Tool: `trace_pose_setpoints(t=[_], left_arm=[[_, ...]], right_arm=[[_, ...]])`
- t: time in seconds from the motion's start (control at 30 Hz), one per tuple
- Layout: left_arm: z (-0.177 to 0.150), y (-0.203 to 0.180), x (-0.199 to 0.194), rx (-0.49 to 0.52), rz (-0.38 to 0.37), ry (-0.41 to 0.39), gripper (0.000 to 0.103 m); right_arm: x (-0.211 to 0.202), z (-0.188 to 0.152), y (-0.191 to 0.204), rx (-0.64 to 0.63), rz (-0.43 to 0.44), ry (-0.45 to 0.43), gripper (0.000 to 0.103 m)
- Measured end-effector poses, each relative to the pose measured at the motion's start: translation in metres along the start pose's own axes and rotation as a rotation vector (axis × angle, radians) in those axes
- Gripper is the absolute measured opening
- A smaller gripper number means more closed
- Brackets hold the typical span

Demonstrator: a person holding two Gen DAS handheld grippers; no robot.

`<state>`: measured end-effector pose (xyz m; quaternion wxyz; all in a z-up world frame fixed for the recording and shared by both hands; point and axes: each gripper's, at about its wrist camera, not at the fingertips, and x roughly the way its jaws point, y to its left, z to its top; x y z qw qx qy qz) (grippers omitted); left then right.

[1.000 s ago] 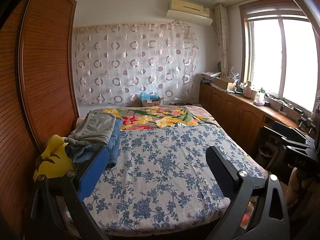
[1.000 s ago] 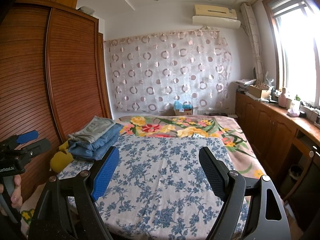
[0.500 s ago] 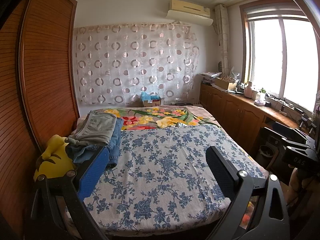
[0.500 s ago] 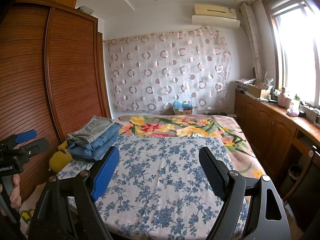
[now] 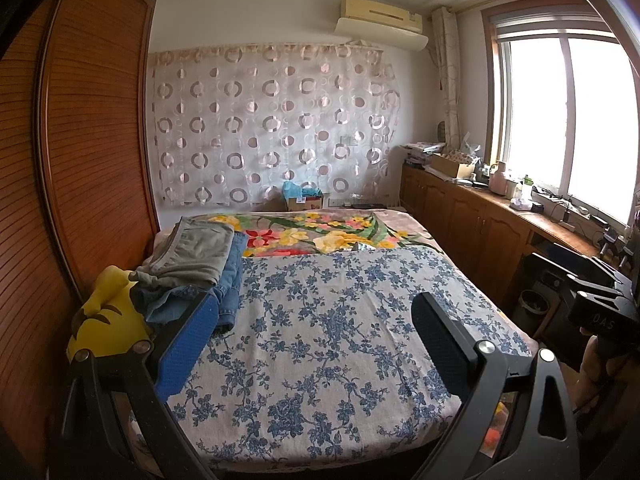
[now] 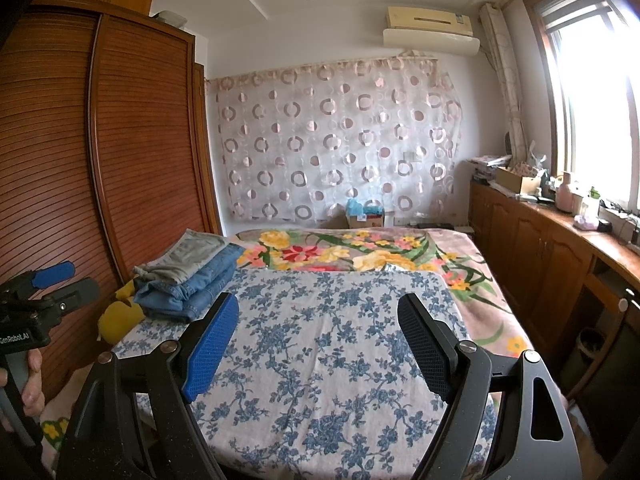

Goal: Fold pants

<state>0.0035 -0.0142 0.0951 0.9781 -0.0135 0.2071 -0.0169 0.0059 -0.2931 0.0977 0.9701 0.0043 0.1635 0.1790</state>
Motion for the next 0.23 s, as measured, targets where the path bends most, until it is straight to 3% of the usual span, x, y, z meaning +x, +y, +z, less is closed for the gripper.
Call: trace_pose_setpoints(t=[0.23], left_arm=[[0.0002, -0.0002, 0.0000, 0.000, 0.000, 0.000, 0.098]], right_arm=[[0.0000, 0.0001, 0.0001, -0.001, 0.000, 0.000, 0.083]])
